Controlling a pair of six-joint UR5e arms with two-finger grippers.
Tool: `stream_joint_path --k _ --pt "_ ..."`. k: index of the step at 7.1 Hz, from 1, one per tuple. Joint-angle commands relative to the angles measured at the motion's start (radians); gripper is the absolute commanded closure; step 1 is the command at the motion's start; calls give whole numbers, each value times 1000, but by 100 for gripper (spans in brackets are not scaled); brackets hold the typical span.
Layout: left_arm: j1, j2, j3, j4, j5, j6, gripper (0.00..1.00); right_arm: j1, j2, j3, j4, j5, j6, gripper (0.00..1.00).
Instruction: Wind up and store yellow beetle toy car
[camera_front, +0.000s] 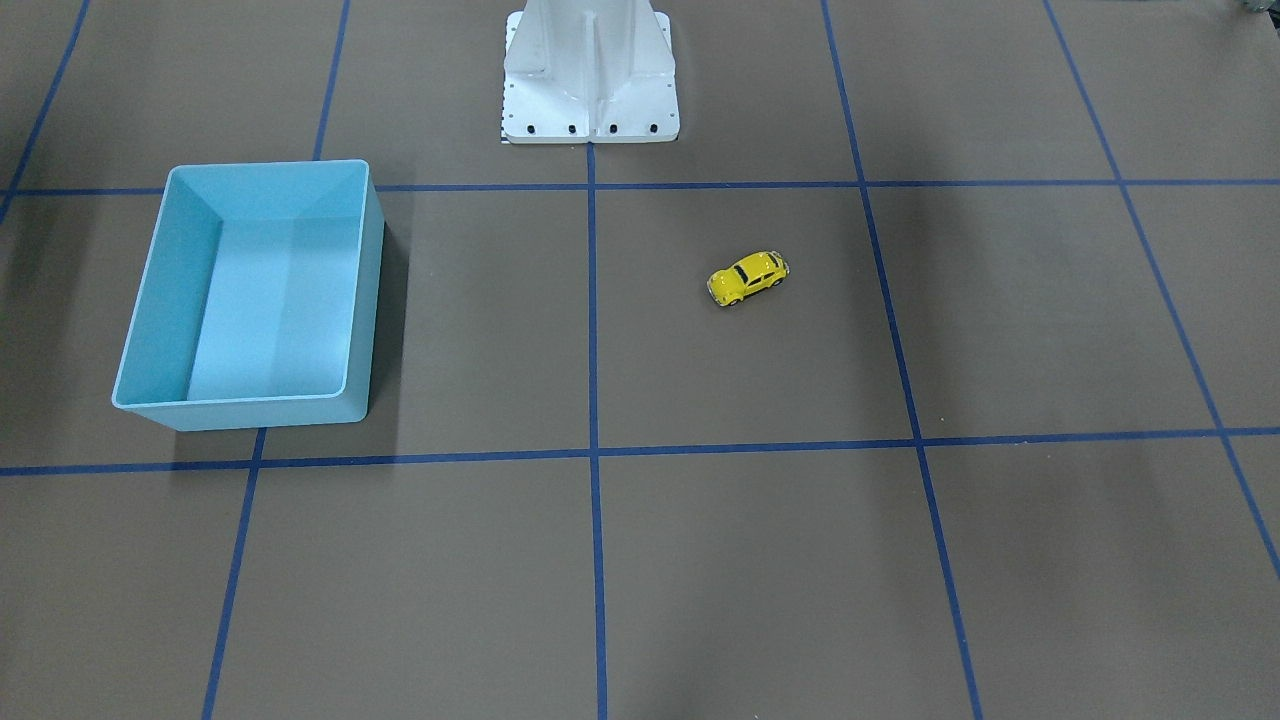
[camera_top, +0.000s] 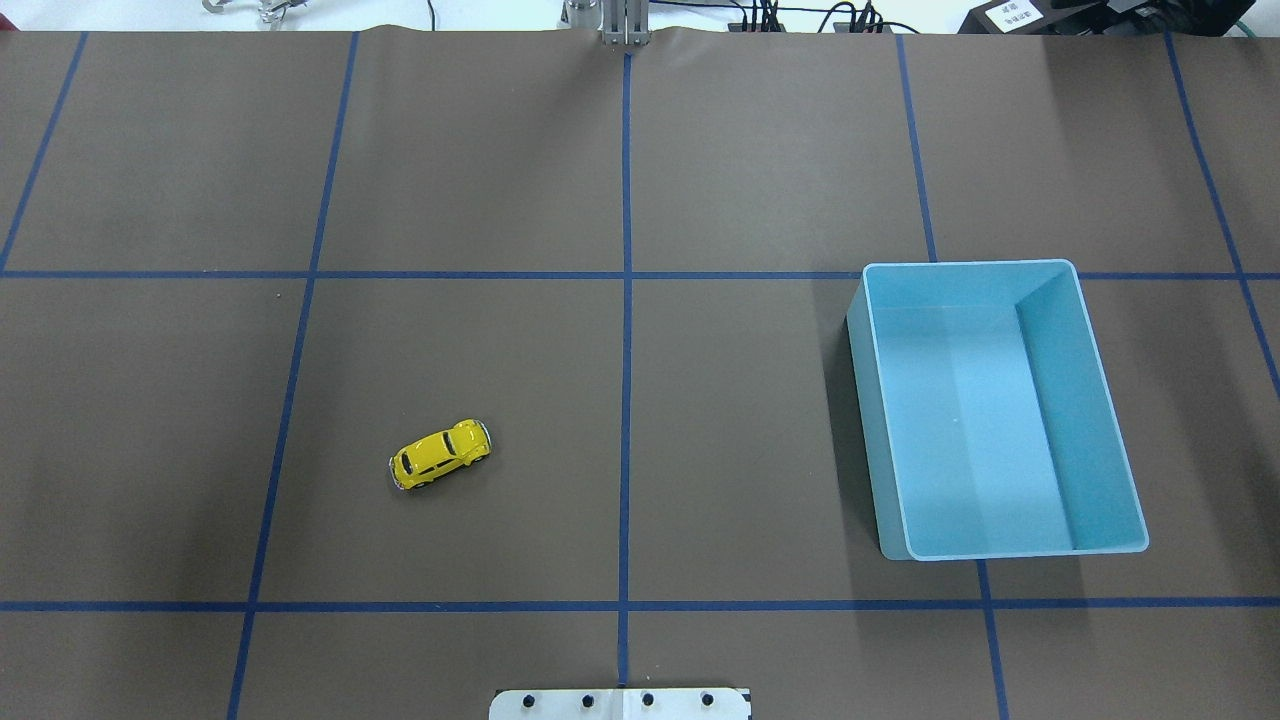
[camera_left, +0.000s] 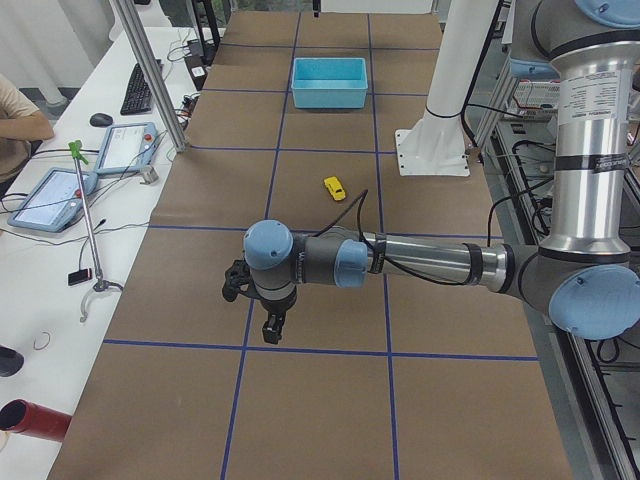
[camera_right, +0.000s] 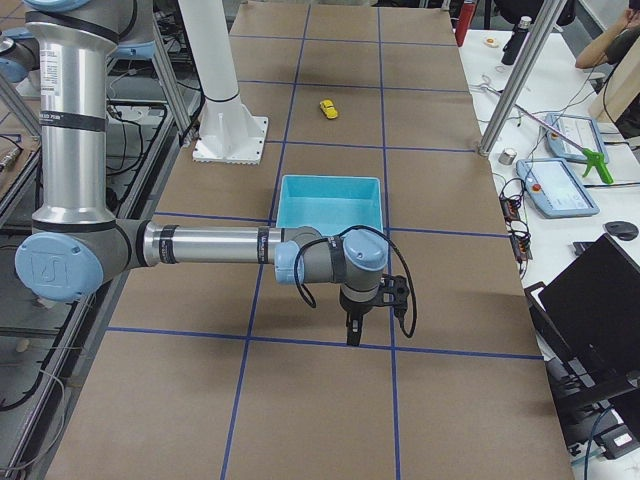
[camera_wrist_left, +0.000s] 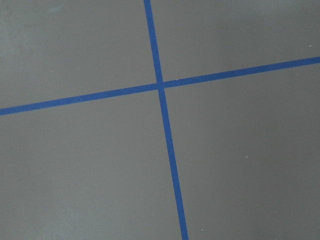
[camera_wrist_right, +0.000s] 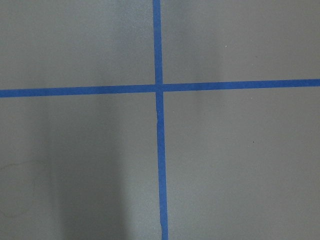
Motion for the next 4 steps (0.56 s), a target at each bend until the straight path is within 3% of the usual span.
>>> stream_joint_path --k 1,4 --pt "41 -27 -45 0 -58 -9 0 0 -3 1 0 -1 0 0" --pt "275 -60 -185 9 -43 -10 0 0 -4 1 0 -1 0 0"
